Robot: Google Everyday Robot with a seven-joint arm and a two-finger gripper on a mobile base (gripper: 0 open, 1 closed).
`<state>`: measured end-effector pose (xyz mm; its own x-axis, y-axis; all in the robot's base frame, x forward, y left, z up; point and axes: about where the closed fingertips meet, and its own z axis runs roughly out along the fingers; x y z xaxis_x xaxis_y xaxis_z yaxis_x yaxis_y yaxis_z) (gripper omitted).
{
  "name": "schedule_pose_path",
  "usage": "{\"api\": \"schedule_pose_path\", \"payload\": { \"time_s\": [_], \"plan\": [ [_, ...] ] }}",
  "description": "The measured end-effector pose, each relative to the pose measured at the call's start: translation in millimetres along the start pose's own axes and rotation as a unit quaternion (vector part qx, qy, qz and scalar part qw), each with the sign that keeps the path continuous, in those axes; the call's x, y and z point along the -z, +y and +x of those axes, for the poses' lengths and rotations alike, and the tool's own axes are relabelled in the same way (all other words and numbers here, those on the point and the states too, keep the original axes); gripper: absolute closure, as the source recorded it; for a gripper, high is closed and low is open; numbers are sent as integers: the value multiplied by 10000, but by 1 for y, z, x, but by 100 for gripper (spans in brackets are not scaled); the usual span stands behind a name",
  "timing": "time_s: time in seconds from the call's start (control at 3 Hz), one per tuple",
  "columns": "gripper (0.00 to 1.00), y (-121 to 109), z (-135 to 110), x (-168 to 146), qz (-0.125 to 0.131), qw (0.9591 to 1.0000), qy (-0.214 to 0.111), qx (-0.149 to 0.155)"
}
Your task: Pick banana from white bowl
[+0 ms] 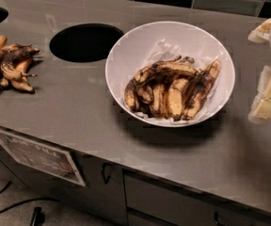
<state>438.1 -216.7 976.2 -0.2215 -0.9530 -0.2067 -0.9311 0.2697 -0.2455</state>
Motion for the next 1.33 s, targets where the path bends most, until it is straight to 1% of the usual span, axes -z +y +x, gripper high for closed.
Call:
{"api": "schedule_pose_path", "payload": {
  "time_s": [0.33,0.67,1.0,1.33],
  "plan": [
    [0,0,0,0,0,10000,0,0],
    [0,-3,-11,-4,19,9998,117,176],
    [0,-9,-39,-18,-86,9977,279,604],
    [0,-17,-66,-28,-194,9940,423,991]
  ]
}}
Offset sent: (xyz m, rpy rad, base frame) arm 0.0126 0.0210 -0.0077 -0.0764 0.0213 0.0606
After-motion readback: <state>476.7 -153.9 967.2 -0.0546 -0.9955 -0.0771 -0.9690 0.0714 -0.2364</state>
